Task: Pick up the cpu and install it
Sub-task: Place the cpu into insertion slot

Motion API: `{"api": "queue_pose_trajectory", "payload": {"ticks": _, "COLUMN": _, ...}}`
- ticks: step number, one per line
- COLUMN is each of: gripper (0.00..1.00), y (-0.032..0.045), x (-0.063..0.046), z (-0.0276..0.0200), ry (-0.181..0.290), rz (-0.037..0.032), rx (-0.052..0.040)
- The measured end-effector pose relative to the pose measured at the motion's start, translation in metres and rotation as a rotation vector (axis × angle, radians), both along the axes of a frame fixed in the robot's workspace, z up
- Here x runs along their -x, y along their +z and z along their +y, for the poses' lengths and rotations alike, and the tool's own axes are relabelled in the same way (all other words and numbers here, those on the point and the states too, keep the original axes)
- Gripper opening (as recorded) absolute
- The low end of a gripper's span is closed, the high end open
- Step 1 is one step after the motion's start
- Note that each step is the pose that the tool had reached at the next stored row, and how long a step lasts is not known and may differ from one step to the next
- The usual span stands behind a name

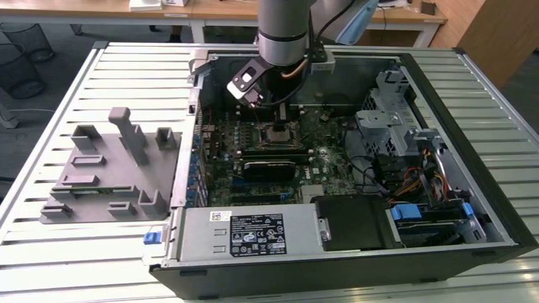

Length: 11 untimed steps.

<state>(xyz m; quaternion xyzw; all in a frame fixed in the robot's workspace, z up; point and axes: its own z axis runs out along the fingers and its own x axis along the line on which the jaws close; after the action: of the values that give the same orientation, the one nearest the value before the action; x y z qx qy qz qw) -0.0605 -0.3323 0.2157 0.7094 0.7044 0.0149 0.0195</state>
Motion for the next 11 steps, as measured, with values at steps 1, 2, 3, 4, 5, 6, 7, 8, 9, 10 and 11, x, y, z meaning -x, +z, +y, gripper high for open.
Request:
{"api": "queue_pose_trajectory", "payload": {"ticks": 1, "gripper": 0.11, "y": 0.0009, "x": 0.0000, "z": 0.0000, "ry": 0.000, "rz": 0.0001, "rx": -0.0001}}
{"api": "queue_pose_trajectory", "payload": {"ticks": 2, "gripper": 0.11, "y": 0.0018, "x": 0.0000, "z": 0.0000, "ry": 0.000, "rz": 0.0002, "rx": 0.0000}}
{"api": "queue_pose_trajectory", "payload": {"ticks": 3, "gripper": 0.11, "y": 0.0027, "x": 0.0000, "z": 0.0000, "ry": 0.000, "rz": 0.0003, "rx": 0.0000}}
{"api": "queue_pose_trajectory", "payload": {"ticks": 4, "gripper": 0.11, "y": 0.0036, "x": 0.0000, "z": 0.0000, "ry": 0.000, "rz": 0.0004, "rx": 0.0000}}
{"api": "queue_pose_trajectory", "payload": {"ticks": 5, "gripper": 0.11, "y": 0.0044, "x": 0.0000, "z": 0.0000, "ry": 0.000, "rz": 0.0005, "rx": 0.0000}}
{"api": "queue_pose_trajectory", "payload": {"ticks": 6, "gripper": 0.11, "y": 0.0051, "x": 0.0000, "z": 0.0000, "ry": 0.000, "rz": 0.0005, "rx": 0.0000}}
{"api": "queue_pose_trajectory", "payload": {"ticks": 7, "gripper": 0.11, "y": 0.0058, "x": 0.0000, "z": 0.0000, "ry": 0.000, "rz": 0.0006, "rx": -0.0001}}
{"api": "queue_pose_trajectory", "payload": {"ticks": 8, "gripper": 0.11, "y": 0.0065, "x": 0.0000, "z": 0.0000, "ry": 0.000, "rz": 0.0006, "rx": 0.0000}}
{"api": "queue_pose_trajectory", "payload": {"ticks": 9, "gripper": 0.11, "y": 0.0071, "x": 0.0000, "z": 0.0000, "ry": 0.000, "rz": 0.0006, "rx": -0.0001}}
{"api": "queue_pose_trajectory", "payload": {"ticks": 10, "gripper": 0.11, "y": 0.0075, "x": 0.0000, "z": 0.0000, "ry": 0.000, "rz": 0.0005, "rx": -0.0001}}
{"api": "queue_pose_trajectory", "payload": {"ticks": 11, "gripper": 0.11, "y": 0.0078, "x": 0.0000, "z": 0.0000, "ry": 0.000, "rz": 0.0005, "rx": 0.0000}}
